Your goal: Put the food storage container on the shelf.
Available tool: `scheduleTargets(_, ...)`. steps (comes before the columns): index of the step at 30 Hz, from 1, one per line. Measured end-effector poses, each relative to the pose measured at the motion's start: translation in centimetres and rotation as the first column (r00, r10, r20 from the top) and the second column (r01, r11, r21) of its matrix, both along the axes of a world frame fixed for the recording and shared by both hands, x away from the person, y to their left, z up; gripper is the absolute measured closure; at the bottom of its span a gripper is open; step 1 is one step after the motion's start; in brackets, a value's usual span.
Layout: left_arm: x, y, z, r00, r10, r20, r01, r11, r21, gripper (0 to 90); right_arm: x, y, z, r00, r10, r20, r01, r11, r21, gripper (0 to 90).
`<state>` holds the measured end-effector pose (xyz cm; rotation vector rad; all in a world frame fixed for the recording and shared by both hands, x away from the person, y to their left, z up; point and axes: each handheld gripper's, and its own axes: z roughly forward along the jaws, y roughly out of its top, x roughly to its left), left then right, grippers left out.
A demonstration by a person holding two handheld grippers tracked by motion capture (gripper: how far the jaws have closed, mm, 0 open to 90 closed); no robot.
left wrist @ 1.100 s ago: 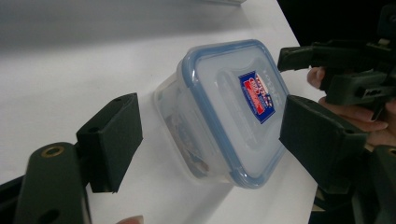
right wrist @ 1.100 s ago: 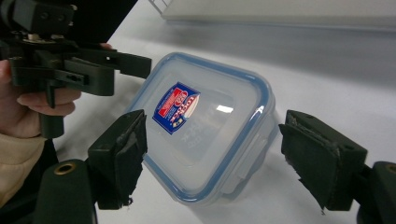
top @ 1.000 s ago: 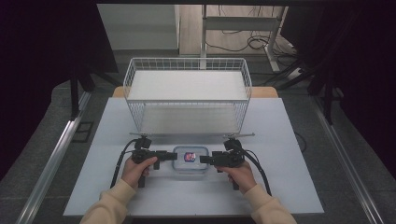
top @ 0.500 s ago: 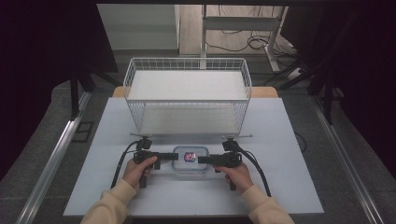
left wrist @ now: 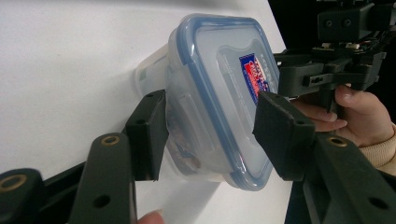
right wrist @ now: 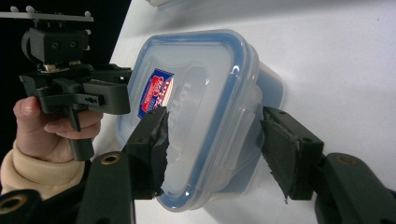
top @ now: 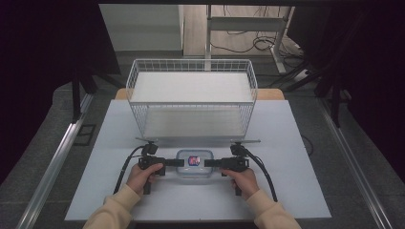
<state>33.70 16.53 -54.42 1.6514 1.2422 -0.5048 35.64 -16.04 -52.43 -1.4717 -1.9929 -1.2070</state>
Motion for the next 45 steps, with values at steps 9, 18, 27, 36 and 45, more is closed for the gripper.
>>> scheduleTargets(9, -0.5, 0.1, 0.4, 0.9998, 0.017, 0.007, -0.016, 0.9999, -0.005, 50.4, -0.2, -0.6, 0.1, 0.9998, -0.015, -0.01, 0.015, 0.999, 0.037, 49.6)
scheduleTargets(18, -1.4, 0.2, 0.6, 0.999, 0.036, 0.026, -0.036, 0.9993, -0.01, 52.7, -0.7, -0.7, 0.2, 0.9994, -0.034, -0.008, 0.034, 0.997, 0.062, 51.7)
scheduleTargets(27, -1.6, 0.0, 1.0, 0.9983, 0.047, 0.033, -0.047, 0.9989, 0.003, 53.0, -0.9, -0.7, 0.3, 0.999, -0.045, -0.007, 0.045, 0.997, 0.064, 51.8)
scheduleTargets(36, -1.9, 0.1, 1.5, 0.9976, 0.049, 0.05, -0.049, 0.9988, -0.002, 54.1, -0.9, -0.8, 0.6, 0.999, -0.045, 0.007, 0.044, 0.996, 0.078, 51.8)
scheduleTargets(45, -2.4, 0.2, 2.5, 0.9952, 0.054, 0.082, -0.054, 0.9985, -0.003, 54.3, -1.2, -0.7, 1.6, 0.9979, -0.035, 0.055, 0.031, 0.997, 0.075, 51.8)
